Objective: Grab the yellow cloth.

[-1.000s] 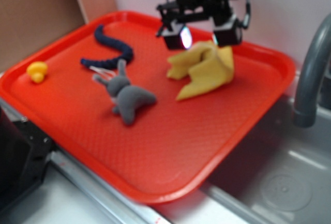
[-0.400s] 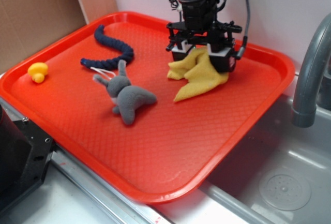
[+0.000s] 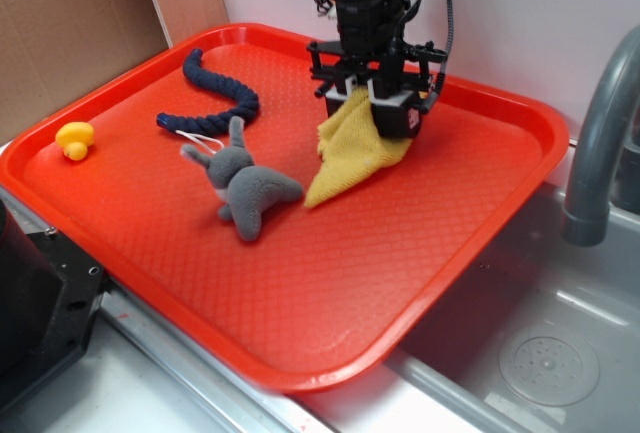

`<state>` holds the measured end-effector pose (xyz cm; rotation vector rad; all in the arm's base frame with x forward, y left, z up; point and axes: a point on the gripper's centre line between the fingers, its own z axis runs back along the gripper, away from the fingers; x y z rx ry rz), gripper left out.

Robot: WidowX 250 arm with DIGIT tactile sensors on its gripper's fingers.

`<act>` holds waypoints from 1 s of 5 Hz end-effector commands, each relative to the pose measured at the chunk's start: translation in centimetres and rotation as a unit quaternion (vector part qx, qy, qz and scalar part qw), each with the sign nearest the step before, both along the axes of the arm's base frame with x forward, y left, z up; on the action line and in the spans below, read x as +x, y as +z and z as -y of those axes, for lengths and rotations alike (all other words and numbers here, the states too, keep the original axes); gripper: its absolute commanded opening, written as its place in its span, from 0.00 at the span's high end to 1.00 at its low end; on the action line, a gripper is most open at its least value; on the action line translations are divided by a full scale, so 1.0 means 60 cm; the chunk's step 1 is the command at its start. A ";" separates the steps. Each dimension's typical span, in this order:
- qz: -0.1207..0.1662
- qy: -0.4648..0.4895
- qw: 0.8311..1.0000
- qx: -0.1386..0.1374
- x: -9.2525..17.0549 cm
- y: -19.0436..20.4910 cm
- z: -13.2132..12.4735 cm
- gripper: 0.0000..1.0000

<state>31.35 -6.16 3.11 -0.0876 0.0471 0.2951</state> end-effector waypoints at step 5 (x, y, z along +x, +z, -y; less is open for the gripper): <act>0.058 -0.090 0.990 0.087 -0.224 0.329 -0.109 1.00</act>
